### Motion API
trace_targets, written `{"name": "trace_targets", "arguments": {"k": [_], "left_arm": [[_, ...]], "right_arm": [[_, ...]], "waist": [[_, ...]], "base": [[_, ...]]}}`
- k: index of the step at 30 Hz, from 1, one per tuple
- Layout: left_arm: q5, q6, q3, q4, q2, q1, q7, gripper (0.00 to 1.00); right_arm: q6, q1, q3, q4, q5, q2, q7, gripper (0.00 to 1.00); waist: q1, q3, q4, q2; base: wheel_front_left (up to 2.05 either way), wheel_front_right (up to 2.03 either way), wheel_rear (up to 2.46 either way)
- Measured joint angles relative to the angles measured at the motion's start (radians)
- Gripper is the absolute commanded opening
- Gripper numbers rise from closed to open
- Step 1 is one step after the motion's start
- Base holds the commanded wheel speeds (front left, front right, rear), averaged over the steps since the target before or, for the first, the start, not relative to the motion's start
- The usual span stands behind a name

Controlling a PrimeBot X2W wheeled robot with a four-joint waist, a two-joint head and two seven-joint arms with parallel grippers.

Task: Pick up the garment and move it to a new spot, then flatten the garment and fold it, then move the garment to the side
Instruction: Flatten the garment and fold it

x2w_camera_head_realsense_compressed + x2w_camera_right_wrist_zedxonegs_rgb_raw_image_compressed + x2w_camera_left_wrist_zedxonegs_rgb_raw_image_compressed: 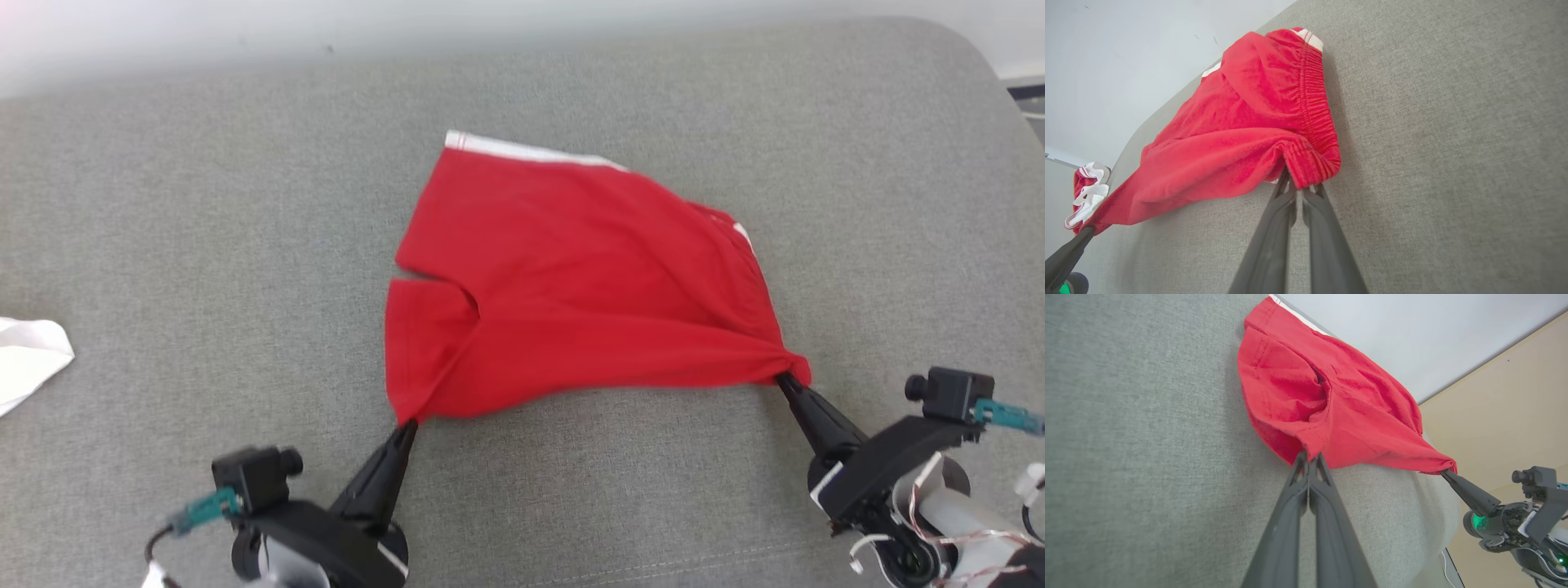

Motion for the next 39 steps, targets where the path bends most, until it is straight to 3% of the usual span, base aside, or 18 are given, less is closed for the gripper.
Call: {"name": "trace_targets", "arguments": {"k": [5,6,9,10,11,12,13,14,26,39], "left_arm": [[0.014,0.018,-0.009,-0.006,0.008,0.041,-0.017,0.00],[0.018,0.019,-0.012,-0.007,0.009,0.042,-0.020,0.00],[0.041,0.027,-0.022,-0.007,0.008,0.043,-0.021,0.00],[0.044,0.027,-0.029,-0.007,0.008,0.043,-0.021,0.00],[0.051,0.032,-0.035,-0.007,0.008,0.043,-0.021,0.16],[0.057,0.035,-0.041,-0.006,0.008,0.043,-0.020,0.43],[0.059,0.035,-0.044,-0.006,0.008,0.043,-0.019,0.62],[0.059,0.035,-0.045,-0.006,0.008,0.043,-0.019,1.00],[0.137,0.076,-0.035,-0.046,0.055,0.043,-0.061,1.00],[0.188,0.105,0.002,-0.120,0.108,0.001,-0.085,1.00]], "right_arm": [[0.000,0.022,0.006,0.001,-0.005,-0.011,-0.018,0.00],[0.000,0.023,0.011,0.005,-0.016,-0.012,-0.021,0.05],[0.000,0.024,0.026,0.015,-0.036,-0.013,-0.026,0.44],[0.000,0.024,0.030,0.017,-0.043,-0.012,-0.026,0.69],[0.000,0.024,0.033,0.021,-0.048,-0.012,-0.029,0.91],[0.000,0.024,0.038,0.027,-0.055,-0.012,-0.031,1.00],[0.000,0.024,0.043,0.031,-0.062,-0.012,-0.034,1.00],[0.000,0.024,0.047,0.034,-0.066,-0.012,-0.035,1.00],[0.000,0.047,0.003,0.042,-0.093,-0.034,-0.061,1.00],[0.000,0.064,-0.160,-0.035,-0.093,-0.037,-0.070,1.00]], "waist": [[0.0000,-0.021,0.005,0.0000],[0.0000,-0.023,0.005,0.0000],[0.0000,-0.029,0.005,0.0000],[0.0000,-0.029,0.005,-0.0001],[0.0000,-0.029,0.005,0.0000],[0.0000,-0.030,0.005,-0.0001],[0.0001,-0.030,0.004,0.0000],[0.0001,-0.030,0.004,0.0000],[0.0002,-0.033,0.000,0.0000],[0.0002,-0.052,-0.011,-0.0001]], "base": [[0.00,0.00,0.00],[0.00,0.00,0.00],[0.00,0.00,0.00],[0.00,0.00,0.00],[0.00,0.00,0.00],[0.00,0.00,0.00],[0.00,0.00,0.00],[0.00,0.00,0.00],[0.00,0.00,0.00],[0.00,0.00,0.00]]}}
